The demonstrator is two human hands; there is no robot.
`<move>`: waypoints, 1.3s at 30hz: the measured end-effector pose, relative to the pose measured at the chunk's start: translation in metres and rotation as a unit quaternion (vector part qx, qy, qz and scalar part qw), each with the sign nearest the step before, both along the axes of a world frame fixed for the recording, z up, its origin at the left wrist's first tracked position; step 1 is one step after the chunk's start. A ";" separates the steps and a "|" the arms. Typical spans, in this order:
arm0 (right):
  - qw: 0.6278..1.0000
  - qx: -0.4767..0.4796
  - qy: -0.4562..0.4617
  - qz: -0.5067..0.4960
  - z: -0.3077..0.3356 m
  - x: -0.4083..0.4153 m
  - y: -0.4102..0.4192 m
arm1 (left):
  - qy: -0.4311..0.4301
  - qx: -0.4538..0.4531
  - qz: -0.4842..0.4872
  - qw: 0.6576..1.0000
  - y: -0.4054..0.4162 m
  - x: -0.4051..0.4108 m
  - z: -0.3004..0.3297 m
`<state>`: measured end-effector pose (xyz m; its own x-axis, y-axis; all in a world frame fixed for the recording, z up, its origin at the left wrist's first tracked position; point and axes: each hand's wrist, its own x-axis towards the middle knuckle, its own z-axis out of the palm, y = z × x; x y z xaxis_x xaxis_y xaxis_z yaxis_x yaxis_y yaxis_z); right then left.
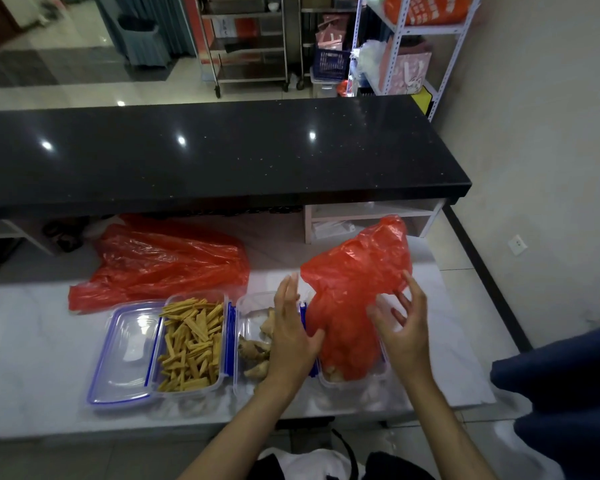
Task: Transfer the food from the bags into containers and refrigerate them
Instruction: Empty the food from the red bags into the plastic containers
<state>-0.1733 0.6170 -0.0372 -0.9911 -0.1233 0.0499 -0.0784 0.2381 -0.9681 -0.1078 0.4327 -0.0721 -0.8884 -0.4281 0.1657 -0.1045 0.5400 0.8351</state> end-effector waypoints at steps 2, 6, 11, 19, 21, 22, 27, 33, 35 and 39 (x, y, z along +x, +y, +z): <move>0.998 0.046 0.019 0.050 -0.003 -0.001 -0.006 | 0.023 -0.080 -0.032 0.996 -0.001 0.001 0.004; 0.982 0.123 0.000 0.142 -0.011 -0.005 -0.011 | -0.049 -0.115 -0.140 0.982 -0.008 0.001 0.012; 0.970 0.104 -0.074 0.209 -0.020 -0.001 -0.009 | -0.139 -0.190 -0.268 0.934 -0.018 0.003 0.004; 0.995 0.023 -0.061 0.077 -0.036 0.000 0.017 | -0.126 -0.229 -0.242 0.934 -0.017 0.000 -0.006; 0.991 0.085 -0.069 0.075 -0.039 0.000 0.024 | -0.135 -0.222 -0.223 0.940 -0.015 -0.001 -0.010; 0.987 0.112 -0.071 0.086 -0.041 0.000 0.027 | -0.135 -0.213 -0.212 0.944 -0.014 -0.002 -0.011; 0.965 0.208 -0.049 0.155 -0.052 0.003 0.042 | -0.131 -0.170 -0.165 0.963 -0.009 -0.004 -0.013; 0.965 0.211 0.014 0.158 -0.059 0.003 0.040 | -0.133 -0.125 -0.146 0.972 -0.006 -0.001 -0.012; 0.970 0.193 0.003 0.146 -0.054 0.006 0.036 | -0.107 -0.117 -0.143 0.977 -0.006 -0.001 -0.008; 0.983 0.146 -0.019 0.112 -0.043 0.006 0.031 | -0.096 -0.123 -0.146 0.977 -0.004 0.000 -0.003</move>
<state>-0.1670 0.6479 -0.0803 -0.9378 -0.3428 -0.0557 -0.1264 0.4861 -0.8647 -0.1077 0.4289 -0.0748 -0.9916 -0.1197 0.0499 -0.0578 0.7521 0.6565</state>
